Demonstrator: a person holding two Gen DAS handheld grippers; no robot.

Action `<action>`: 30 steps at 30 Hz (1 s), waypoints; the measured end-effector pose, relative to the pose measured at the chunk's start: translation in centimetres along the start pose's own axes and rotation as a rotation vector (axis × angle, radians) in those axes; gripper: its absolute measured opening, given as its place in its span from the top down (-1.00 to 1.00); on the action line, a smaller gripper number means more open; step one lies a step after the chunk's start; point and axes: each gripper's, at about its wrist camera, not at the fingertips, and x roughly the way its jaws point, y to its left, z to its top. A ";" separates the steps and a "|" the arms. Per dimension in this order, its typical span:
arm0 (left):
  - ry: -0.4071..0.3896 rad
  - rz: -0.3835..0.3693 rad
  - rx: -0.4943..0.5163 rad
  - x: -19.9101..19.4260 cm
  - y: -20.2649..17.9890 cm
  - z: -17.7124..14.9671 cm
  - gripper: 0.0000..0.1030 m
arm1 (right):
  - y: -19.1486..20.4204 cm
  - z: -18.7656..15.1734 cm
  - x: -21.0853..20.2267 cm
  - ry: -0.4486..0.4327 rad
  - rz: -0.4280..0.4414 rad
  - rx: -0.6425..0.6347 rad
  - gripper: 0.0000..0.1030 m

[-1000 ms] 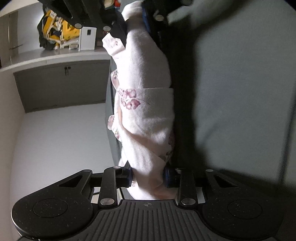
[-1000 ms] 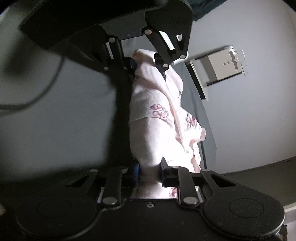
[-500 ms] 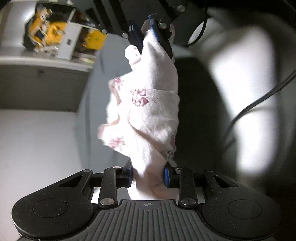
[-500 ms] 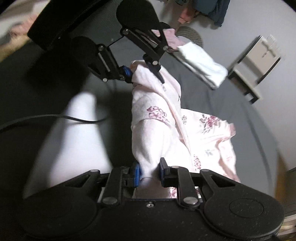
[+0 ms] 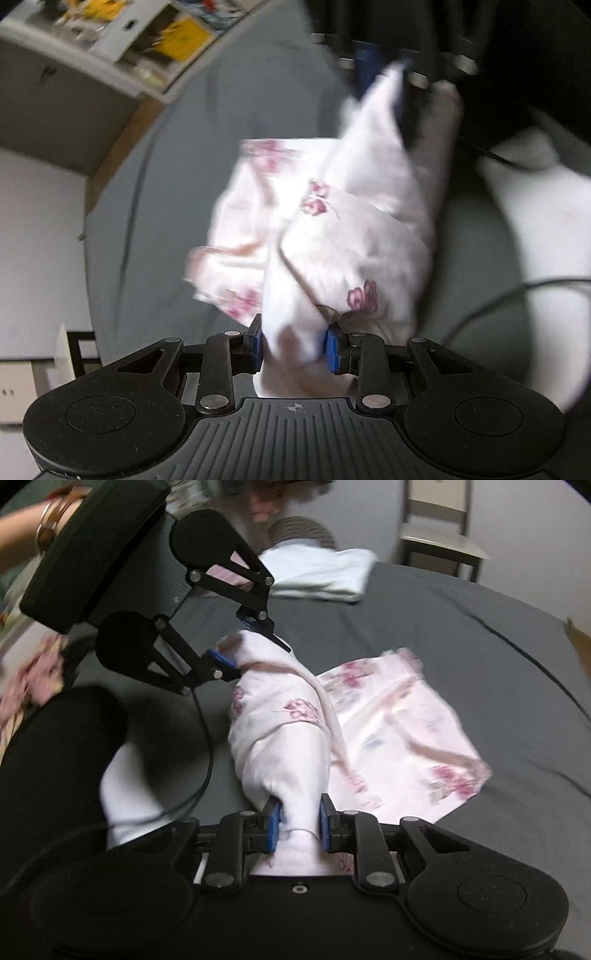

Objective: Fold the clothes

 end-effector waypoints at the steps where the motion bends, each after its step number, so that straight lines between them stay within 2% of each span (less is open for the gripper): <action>1: -0.002 0.011 -0.026 0.7 1.0 0.1 0.39 | -1.4 0.4 0.2 -0.003 0.001 0.032 0.55; 6: 0.006 0.064 -0.171 5.5 5.7 0.3 0.34 | -8.1 2.0 2.0 0.004 0.059 0.201 0.52; 10: 0.003 0.095 -0.387 7.6 9.0 -1.5 0.33 | -12.7 2.3 4.2 0.031 0.107 0.322 0.52; 12: -0.018 0.086 -0.502 7.6 9.9 -3.0 0.33 | -14.2 2.1 5.0 0.039 0.133 0.360 0.53; 14: -0.062 0.036 -0.637 7.1 10.6 -5.1 0.33 | -15.3 1.7 5.5 0.035 0.163 0.397 0.53; 15: -0.093 -0.013 -0.713 6.7 10.7 -6.5 0.24 | -15.6 1.5 5.6 0.029 0.173 0.407 0.54; 16: -0.133 -0.075 -0.798 6.5 10.6 -7.9 -0.03 | -15.5 1.3 5.4 0.020 0.177 0.404 0.55; 17: -0.180 -0.138 -0.885 6.2 10.5 -9.4 -0.20 | -15.5 1.2 5.3 0.011 0.181 0.401 0.56; 18: -0.223 -0.164 -0.966 5.8 10.1 -10.8 -0.53 | -15.4 1.1 5.2 0.001 0.185 0.398 0.56; 19: -0.261 -0.153 -1.039 5.4 9.5 -12.2 -0.72 | -15.4 1.0 5.0 -0.008 0.189 0.395 0.57; 23: -0.369 -0.132 -1.304 5.6 8.0 -16.8 -0.74 | -15.1 0.5 4.5 -0.044 0.204 0.382 0.57; 25: -0.383 -0.194 -1.452 6.9 7.1 -18.7 -0.74 | -15.0 0.2 4.2 -0.062 0.212 0.376 0.57; 27: -0.364 -0.232 -1.574 8.4 6.3 -19.5 -0.73 | -14.8 0.0 3.9 -0.080 0.220 0.370 0.57; 29: -0.378 -0.264 -1.665 10.2 5.7 -19.8 -0.73 | -14.7 -0.3 3.6 -0.099 0.227 0.363 0.57; 30: -0.400 -0.283 -1.697 11.0 5.4 -19.7 -0.67 | -14.7 -0.4 3.6 -0.104 0.229 0.364 0.57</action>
